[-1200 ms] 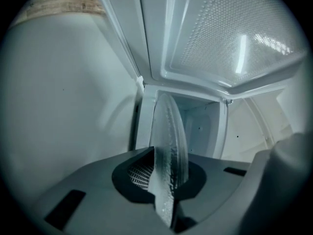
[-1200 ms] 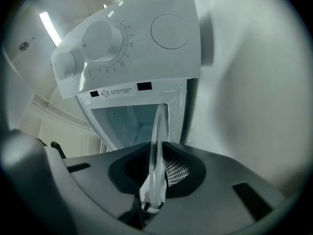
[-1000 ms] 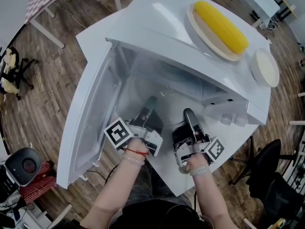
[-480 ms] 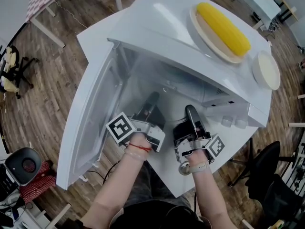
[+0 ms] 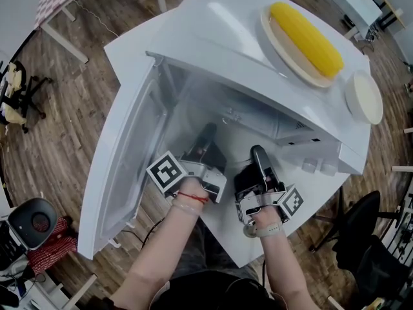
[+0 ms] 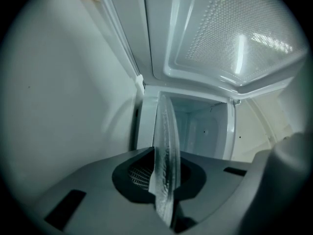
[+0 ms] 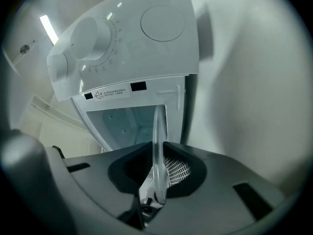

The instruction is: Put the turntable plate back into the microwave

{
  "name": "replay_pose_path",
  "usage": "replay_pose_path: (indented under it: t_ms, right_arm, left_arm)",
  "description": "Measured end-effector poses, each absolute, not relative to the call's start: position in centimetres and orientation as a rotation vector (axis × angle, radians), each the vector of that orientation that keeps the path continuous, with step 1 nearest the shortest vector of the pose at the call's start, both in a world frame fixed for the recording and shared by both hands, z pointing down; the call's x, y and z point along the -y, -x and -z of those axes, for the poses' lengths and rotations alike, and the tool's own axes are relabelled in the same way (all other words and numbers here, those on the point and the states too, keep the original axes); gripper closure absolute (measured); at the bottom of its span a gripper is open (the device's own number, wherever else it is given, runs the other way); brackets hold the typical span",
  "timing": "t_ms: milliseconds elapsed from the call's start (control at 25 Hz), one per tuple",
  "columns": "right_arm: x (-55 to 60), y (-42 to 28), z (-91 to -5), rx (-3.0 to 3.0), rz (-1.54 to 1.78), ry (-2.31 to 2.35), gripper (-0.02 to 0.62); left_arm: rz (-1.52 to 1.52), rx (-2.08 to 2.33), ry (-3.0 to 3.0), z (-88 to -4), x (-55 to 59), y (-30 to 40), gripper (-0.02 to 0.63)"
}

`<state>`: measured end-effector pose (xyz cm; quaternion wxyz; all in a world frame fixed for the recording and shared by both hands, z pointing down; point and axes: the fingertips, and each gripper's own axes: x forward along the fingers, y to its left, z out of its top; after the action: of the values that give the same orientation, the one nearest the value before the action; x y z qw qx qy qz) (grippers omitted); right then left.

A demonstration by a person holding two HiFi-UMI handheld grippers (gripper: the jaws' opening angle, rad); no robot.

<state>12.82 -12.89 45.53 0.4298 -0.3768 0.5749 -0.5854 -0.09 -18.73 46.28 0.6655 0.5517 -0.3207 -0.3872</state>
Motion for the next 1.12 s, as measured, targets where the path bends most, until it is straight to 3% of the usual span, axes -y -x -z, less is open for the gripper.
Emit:
replay_pose_path:
  t_ms: [600,1120]
  right_arm:
    - [11.9,-8.8,-45.8,-1.397,1.596,0.827,0.534]
    - [12.3,-9.7,-46.7,-1.439,1.569,0.937,0.537]
  left_arm:
    - [0.856,0.742,-1.274,-46.6,20.1,-0.9,0.572]
    - [0.809,0.632,-1.33,-46.2,20.1,-1.9,0.572]
